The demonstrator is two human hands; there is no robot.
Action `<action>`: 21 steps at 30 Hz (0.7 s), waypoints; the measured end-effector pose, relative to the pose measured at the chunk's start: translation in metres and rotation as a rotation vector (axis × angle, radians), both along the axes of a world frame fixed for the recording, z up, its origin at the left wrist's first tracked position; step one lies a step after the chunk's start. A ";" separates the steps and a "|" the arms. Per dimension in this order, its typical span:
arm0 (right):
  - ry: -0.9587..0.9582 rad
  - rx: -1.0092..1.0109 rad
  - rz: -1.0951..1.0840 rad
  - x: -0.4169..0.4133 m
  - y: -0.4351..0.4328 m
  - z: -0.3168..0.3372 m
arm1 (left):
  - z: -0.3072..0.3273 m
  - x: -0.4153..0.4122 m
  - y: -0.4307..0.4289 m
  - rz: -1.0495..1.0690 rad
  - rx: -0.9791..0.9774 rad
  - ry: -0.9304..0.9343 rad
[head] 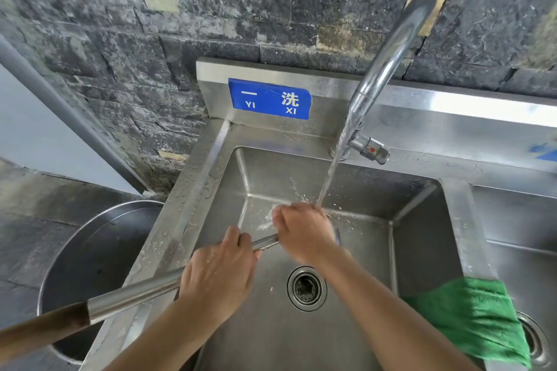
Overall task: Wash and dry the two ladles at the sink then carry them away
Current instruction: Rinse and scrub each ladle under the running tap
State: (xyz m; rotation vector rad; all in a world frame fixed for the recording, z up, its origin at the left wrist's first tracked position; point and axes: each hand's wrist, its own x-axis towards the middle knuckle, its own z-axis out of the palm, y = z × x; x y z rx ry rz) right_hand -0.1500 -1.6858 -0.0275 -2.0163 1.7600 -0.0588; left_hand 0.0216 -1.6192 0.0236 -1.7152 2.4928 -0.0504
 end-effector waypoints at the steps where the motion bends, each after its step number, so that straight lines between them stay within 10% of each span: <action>1: -0.014 0.064 -0.071 -0.003 -0.010 0.000 | -0.002 0.003 0.000 -0.002 -0.010 0.000; 5: -0.069 0.245 -0.218 -0.027 -0.032 -0.002 | 0.003 0.017 -0.006 0.014 -0.120 0.024; 11: -0.161 -0.172 -0.140 0.004 -0.007 -0.001 | 0.014 0.014 -0.020 0.004 -0.093 -0.028; 16: -0.349 0.272 -0.654 -0.014 -0.038 0.007 | 0.019 0.027 -0.028 0.048 -0.136 -0.003; 21: -0.183 -0.211 -0.195 0.009 -0.017 -0.007 | 0.019 0.024 -0.030 0.017 -0.114 -0.023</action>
